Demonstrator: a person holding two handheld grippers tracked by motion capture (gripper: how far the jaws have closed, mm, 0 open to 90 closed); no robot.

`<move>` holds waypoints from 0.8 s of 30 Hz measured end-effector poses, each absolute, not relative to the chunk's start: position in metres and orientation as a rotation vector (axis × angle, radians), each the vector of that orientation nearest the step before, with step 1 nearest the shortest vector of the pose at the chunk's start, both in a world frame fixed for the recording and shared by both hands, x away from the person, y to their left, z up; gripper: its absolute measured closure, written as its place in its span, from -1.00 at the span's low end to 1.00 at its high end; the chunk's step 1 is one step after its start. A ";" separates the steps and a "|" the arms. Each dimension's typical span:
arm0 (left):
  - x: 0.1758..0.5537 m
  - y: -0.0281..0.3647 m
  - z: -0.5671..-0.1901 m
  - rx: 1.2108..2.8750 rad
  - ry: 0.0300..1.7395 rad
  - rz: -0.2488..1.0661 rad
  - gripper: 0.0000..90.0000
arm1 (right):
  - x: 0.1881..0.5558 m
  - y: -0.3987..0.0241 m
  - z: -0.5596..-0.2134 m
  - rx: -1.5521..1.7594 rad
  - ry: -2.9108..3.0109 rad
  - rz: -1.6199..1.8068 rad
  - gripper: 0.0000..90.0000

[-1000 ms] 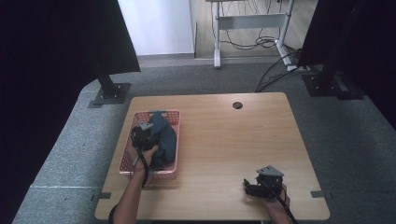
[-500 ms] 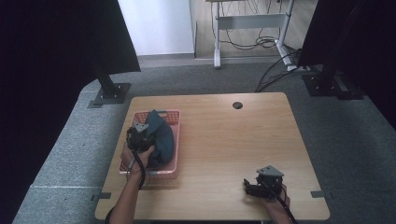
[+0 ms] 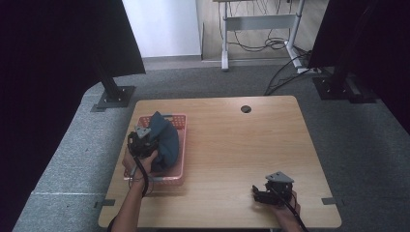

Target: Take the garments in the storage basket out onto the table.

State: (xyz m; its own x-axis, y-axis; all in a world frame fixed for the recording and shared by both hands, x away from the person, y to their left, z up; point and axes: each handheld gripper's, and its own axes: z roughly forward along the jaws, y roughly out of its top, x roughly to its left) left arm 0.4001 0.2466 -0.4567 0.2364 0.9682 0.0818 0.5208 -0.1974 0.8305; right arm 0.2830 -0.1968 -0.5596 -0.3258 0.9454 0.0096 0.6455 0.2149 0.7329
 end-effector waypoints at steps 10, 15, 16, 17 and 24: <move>0.394 0.249 -0.445 1.796 1.350 0.839 0.58 | 0.283 -0.197 -0.560 1.469 2.052 0.904 -0.81; 0.392 0.249 -0.442 1.787 1.343 0.840 0.59 | 0.283 -0.197 -0.560 1.471 2.052 0.903 -0.81; 0.392 0.249 -0.441 1.783 1.337 0.840 0.59 | 0.283 -0.197 -0.560 1.470 2.051 0.903 -0.81; 0.392 0.249 -0.441 1.783 1.337 0.840 0.59 | 0.283 -0.197 -0.560 1.470 2.052 0.904 -0.81; 0.388 0.246 -0.433 1.775 1.311 0.845 0.59 | 0.283 -0.197 -0.560 1.470 2.051 0.904 -0.81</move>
